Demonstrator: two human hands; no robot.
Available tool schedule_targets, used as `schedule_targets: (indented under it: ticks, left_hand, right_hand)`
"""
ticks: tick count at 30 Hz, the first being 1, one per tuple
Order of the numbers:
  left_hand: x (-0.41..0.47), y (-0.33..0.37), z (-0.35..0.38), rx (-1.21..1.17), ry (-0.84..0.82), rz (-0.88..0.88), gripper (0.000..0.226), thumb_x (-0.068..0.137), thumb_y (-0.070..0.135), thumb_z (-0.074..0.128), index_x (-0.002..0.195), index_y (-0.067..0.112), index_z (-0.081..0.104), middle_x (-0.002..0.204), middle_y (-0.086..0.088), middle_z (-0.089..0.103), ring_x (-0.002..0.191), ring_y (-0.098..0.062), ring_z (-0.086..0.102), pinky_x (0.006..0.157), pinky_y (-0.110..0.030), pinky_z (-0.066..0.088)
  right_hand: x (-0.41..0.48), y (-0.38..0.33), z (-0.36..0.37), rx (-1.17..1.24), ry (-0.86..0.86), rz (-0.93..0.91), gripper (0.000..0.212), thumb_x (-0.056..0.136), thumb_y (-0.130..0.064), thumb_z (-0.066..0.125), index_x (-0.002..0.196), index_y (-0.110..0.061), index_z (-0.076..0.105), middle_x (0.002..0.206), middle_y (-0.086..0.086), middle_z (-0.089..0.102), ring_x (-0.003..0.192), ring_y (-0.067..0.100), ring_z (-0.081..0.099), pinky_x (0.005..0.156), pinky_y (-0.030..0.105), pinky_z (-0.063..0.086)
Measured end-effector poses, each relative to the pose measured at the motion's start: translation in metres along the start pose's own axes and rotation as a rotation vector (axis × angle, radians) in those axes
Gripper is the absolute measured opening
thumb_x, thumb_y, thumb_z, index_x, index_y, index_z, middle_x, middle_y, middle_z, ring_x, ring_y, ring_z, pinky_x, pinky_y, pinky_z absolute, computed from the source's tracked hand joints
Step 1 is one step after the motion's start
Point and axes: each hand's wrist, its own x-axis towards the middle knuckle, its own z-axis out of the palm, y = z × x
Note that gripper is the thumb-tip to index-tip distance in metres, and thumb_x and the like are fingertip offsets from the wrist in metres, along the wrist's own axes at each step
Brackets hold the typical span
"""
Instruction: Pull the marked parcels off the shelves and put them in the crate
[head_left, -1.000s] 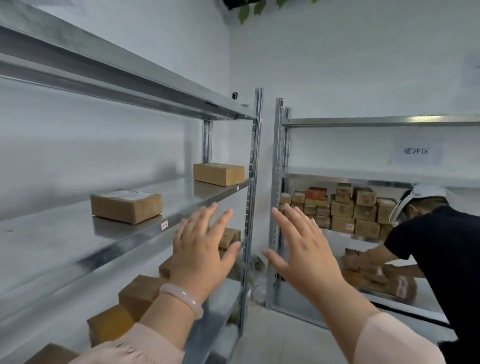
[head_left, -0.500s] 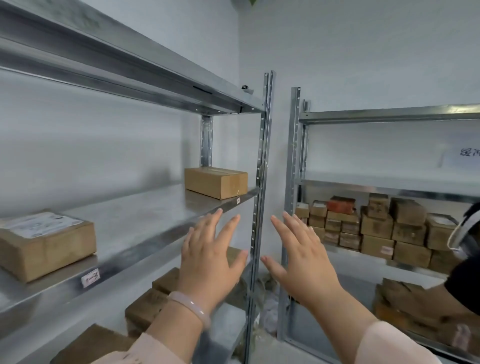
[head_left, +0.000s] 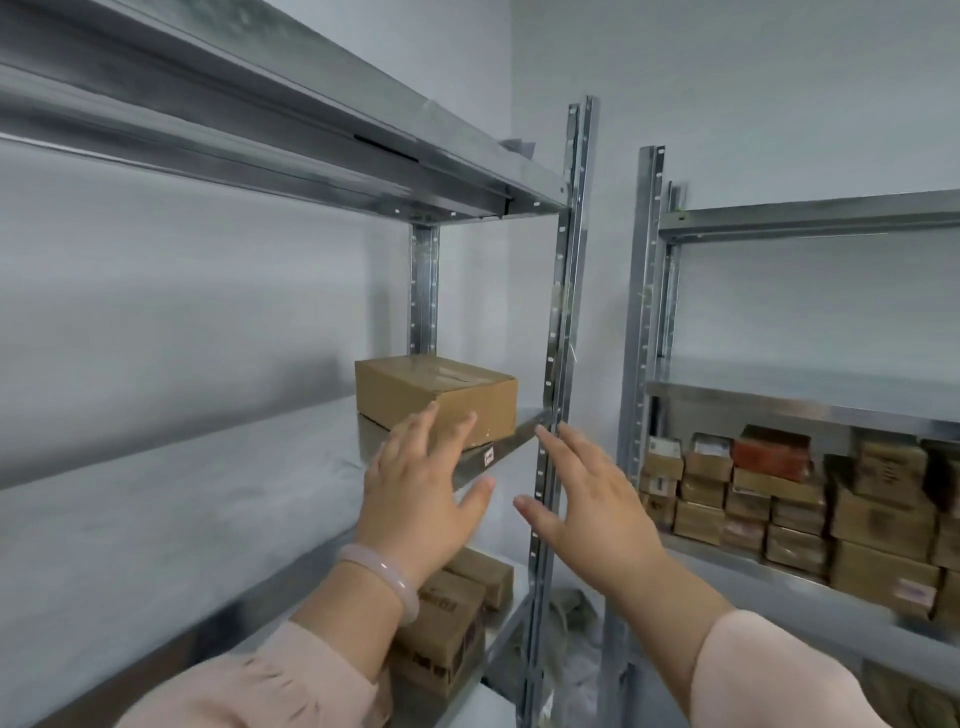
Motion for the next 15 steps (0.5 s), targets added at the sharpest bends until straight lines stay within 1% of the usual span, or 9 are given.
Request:
schedule_targets:
  ticks: [3, 5, 7, 9, 11, 13, 15]
  left_hand:
    - [0.031, -0.002, 0.010, 0.013, 0.127, 0.017, 0.057, 0.088, 0.053, 0.052, 0.142, 0.039, 0.039, 0.155, 0.003, 0.029, 0.141, -0.023, 0.025, 0.112, -0.044, 0.027]
    - [0.053, -0.004, 0.018, 0.053, 0.175, 0.000, 0.054, 0.088, 0.051, 0.053, 0.140, 0.038, 0.044, 0.153, 0.003, 0.033, 0.139, -0.024, 0.030, 0.110, -0.044, 0.032]
    - [0.077, -0.010, 0.028, 0.017, 0.159, -0.109, 0.053, 0.089, 0.052, 0.050, 0.140, 0.038, 0.043, 0.155, 0.003, 0.031, 0.140, -0.025, 0.028, 0.113, -0.045, 0.030]
    - [0.100, -0.019, 0.038, -0.069, 0.135, -0.248, 0.053, 0.090, 0.055, 0.047, 0.140, 0.038, 0.044, 0.156, 0.003, 0.029, 0.143, -0.023, 0.024, 0.116, -0.044, 0.027]
    - [0.119, -0.027, 0.046, -0.076, 0.147, -0.328, 0.050, 0.090, 0.053, 0.048, 0.138, 0.037, 0.047, 0.154, 0.003, 0.031, 0.142, -0.022, 0.025, 0.116, -0.039, 0.026]
    - [0.135, -0.033, 0.054, -0.094, 0.150, -0.405, 0.047, 0.092, 0.052, 0.047, 0.136, 0.036, 0.050, 0.153, 0.003, 0.033, 0.141, -0.022, 0.027, 0.116, -0.036, 0.023]
    - [0.148, -0.038, 0.062, -0.169, 0.136, -0.516, 0.049, 0.092, 0.053, 0.048, 0.137, 0.035, 0.048, 0.152, 0.001, 0.036, 0.141, -0.022, 0.030, 0.116, -0.036, 0.024]
  right_hand:
    - [0.051, 0.015, 0.022, -0.003, 0.022, -0.062, 0.076, 0.089, -0.063, 0.044, 0.152, -0.032, 0.016, 0.160, 0.000, 0.018, 0.146, 0.019, 0.016, 0.119, 0.038, 0.016]
    - [0.087, 0.021, 0.035, 0.054, 0.059, -0.080, 0.073, 0.089, -0.060, 0.046, 0.151, -0.031, 0.021, 0.158, 0.002, 0.023, 0.145, 0.020, 0.021, 0.118, 0.036, 0.016]
    - [0.121, 0.028, 0.048, 0.179, 0.075, -0.079, 0.069, 0.090, -0.058, 0.045, 0.150, -0.031, 0.025, 0.157, 0.002, 0.026, 0.144, 0.020, 0.022, 0.116, 0.036, 0.017]
    - [0.157, 0.036, 0.059, 0.359, 0.048, -0.055, 0.065, 0.091, -0.057, 0.043, 0.149, -0.031, 0.027, 0.157, 0.001, 0.027, 0.144, 0.018, 0.020, 0.115, 0.035, 0.017]
    - [0.194, 0.048, 0.065, 0.570, -0.037, 0.020, 0.063, 0.094, -0.053, 0.043, 0.150, -0.028, 0.028, 0.156, 0.000, 0.028, 0.144, 0.017, 0.022, 0.115, 0.033, 0.017]
    - [0.227, 0.061, 0.071, 0.754, -0.205, 0.137, 0.065, 0.094, -0.053, 0.044, 0.151, -0.025, 0.028, 0.156, 0.001, 0.029, 0.142, 0.021, 0.028, 0.112, 0.034, 0.023]
    - [0.251, 0.073, 0.078, 0.867, -0.389, 0.209, 0.071, 0.091, -0.053, 0.048, 0.151, -0.022, 0.026, 0.156, 0.001, 0.029, 0.140, 0.023, 0.032, 0.109, 0.034, 0.027]
